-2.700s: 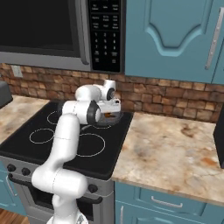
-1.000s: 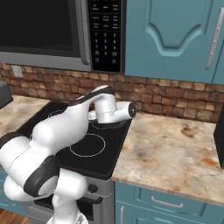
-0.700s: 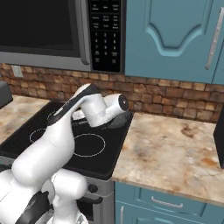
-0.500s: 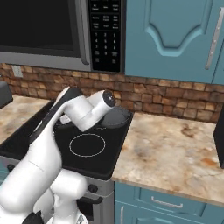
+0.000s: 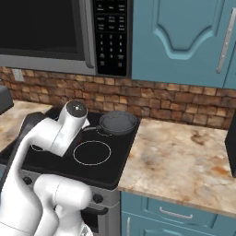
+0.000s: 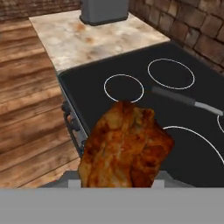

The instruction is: Take the chicken drumsticks from the pan and place one on each plate on the dining counter.

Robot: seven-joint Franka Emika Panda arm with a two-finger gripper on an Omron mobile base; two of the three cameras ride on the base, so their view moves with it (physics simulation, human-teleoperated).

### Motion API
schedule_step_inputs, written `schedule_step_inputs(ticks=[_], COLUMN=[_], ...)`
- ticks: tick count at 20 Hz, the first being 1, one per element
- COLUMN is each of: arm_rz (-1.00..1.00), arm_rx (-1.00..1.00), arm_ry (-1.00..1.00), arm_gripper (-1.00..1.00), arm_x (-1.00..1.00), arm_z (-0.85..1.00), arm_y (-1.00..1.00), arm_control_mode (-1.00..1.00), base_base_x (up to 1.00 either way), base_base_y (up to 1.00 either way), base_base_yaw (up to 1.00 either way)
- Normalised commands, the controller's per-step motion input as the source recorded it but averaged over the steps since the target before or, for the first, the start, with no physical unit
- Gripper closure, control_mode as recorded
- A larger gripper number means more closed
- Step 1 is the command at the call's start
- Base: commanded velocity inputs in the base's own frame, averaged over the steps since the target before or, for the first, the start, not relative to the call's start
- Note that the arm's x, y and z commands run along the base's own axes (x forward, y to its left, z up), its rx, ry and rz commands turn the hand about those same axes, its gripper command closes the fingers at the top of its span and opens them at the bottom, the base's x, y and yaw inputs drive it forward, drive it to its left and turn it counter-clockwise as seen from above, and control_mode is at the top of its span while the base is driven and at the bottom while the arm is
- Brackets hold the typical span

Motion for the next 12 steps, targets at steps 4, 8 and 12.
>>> schedule_step_inputs(ticks=[4,8,12], arm_rz=[0.00,0.00,0.00], arm_rx=[-0.18,-0.12,-0.03], arm_ry=[0.13,0.02,0.00], arm_gripper=[1.00,1.00,1.00], arm_x=[0.00,-0.02,-0.06], arm_z=[-0.10,-0.14,-0.04], arm_y=[0.00,0.00,0.00], arm_control_mode=[-1.00,-1.00,1.00], base_base_x=[0.00,0.00,-0.52], base_base_y=[0.00,0.00,0.00], base_base_yaw=[0.00,0.00,0.06])
